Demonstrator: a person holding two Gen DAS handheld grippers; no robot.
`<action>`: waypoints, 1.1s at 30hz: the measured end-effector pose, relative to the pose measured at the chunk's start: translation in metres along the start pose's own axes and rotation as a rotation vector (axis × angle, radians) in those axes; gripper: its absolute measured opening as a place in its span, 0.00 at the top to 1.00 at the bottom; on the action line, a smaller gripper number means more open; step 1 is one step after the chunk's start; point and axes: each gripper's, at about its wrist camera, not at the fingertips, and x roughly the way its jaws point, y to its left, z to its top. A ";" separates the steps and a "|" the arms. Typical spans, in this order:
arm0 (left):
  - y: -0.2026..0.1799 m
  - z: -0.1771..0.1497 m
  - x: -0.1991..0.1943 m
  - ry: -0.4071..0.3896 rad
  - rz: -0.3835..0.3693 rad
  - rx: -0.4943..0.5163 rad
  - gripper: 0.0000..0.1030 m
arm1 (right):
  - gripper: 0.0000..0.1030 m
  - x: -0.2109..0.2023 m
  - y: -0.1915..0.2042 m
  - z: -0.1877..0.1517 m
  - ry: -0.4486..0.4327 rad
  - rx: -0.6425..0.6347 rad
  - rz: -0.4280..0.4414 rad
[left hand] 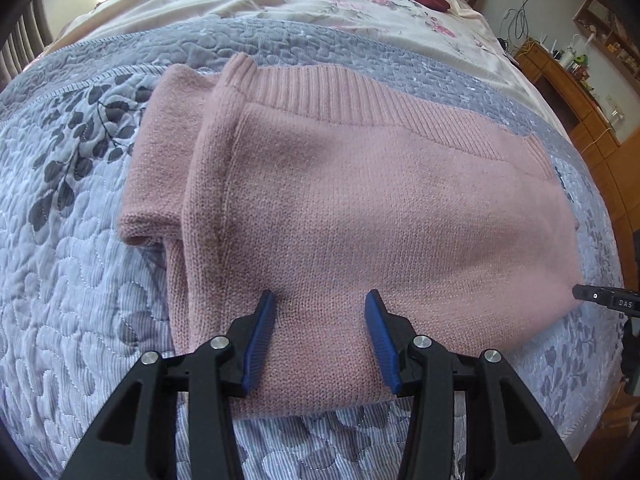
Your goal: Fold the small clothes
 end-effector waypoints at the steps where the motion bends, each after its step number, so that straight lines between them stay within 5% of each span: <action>1: -0.001 0.006 -0.003 -0.007 -0.006 -0.004 0.54 | 0.80 -0.005 0.000 0.006 -0.012 0.000 0.004; 3: -0.007 0.016 -0.010 -0.034 -0.023 -0.002 0.54 | 0.53 -0.021 0.000 0.015 -0.061 -0.006 0.019; 5: -0.014 0.027 -0.012 -0.050 -0.023 0.012 0.52 | 0.41 -0.033 -0.005 0.028 -0.106 0.006 0.021; 18: -0.020 0.065 0.026 -0.035 -0.046 -0.012 0.51 | 0.34 0.013 -0.064 0.083 -0.040 0.167 0.228; 20: -0.016 0.064 0.030 -0.035 -0.056 -0.019 0.51 | 0.36 0.015 -0.064 0.085 -0.055 0.163 0.247; 23: -0.016 0.063 0.033 -0.031 -0.058 -0.007 0.51 | 0.56 0.023 -0.059 0.091 -0.043 0.151 0.315; 27: -0.012 0.063 0.033 -0.025 -0.080 -0.008 0.51 | 0.74 0.034 -0.056 0.093 -0.049 0.167 0.294; 33: -0.010 0.059 0.034 -0.037 -0.087 -0.010 0.51 | 0.78 0.033 -0.068 0.083 -0.075 0.185 0.306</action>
